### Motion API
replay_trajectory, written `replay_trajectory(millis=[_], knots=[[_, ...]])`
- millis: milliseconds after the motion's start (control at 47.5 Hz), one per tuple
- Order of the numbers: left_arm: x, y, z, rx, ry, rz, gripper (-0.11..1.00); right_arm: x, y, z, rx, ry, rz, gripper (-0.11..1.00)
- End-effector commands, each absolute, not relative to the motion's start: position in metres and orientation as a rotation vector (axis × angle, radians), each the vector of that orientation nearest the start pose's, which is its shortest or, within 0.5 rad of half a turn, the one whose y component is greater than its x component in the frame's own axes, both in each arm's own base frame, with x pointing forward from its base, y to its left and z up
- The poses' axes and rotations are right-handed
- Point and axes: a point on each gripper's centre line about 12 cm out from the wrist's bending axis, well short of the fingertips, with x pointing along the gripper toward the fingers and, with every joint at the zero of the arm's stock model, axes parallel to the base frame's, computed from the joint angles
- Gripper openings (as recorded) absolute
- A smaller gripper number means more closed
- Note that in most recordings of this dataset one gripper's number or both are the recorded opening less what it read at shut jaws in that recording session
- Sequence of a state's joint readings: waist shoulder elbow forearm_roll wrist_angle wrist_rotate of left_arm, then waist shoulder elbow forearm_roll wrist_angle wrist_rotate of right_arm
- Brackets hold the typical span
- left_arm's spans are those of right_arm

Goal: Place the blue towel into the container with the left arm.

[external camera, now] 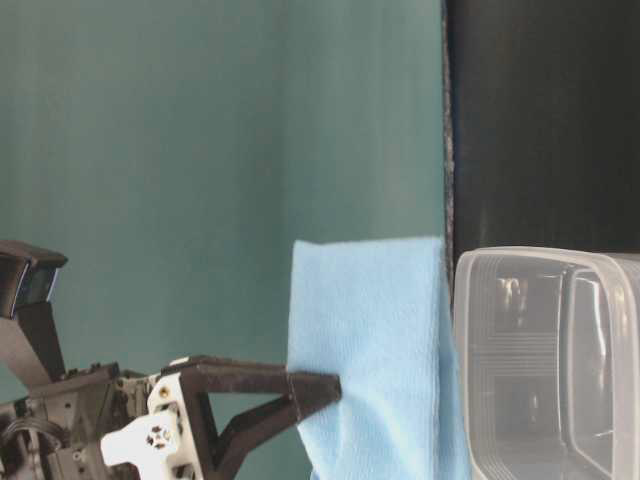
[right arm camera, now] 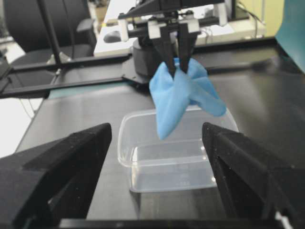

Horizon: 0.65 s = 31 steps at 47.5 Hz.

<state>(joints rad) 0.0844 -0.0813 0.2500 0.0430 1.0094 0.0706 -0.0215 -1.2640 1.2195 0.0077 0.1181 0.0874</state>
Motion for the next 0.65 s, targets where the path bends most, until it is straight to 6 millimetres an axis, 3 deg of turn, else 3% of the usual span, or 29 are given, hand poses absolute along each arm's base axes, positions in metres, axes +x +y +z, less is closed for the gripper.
replay_trajectory(millis=[0, 126, 337, 400, 463, 547, 631], knots=[[0.375, 0.037, 0.277, 0.052, 1.154, 0.059, 0.06, 0.151, -0.003, 0.282, 0.099, 0.063, -0.025, 0.75], [0.374, 0.037, 0.273, 0.050, 1.162, 0.060, 0.13, 0.151, -0.003, 0.282, 0.100, 0.063, -0.025, 0.75], [0.375, 0.034, 0.280, 0.053, 1.134, 0.055, 0.74, 0.151, -0.004, 0.282, 0.102, 0.065, -0.030, 0.75], [0.370, 0.034, 0.290, 0.053, 1.103, 0.058, 0.86, 0.151, -0.004, 0.282, 0.102, 0.064, -0.033, 0.75], [0.364, 0.032, 0.304, 0.057, 1.043, 0.059, 0.89, 0.151, -0.005, 0.282, 0.102, 0.063, -0.034, 0.75], [0.352, 0.027, 0.321, 0.067, 0.954, 0.051, 0.81, 0.150, -0.005, 0.282, 0.102, 0.061, -0.037, 0.75], [0.336, 0.021, 0.336, 0.075, 0.845, 0.041, 0.81, 0.150, -0.005, 0.282, 0.102, 0.061, -0.037, 0.75]])
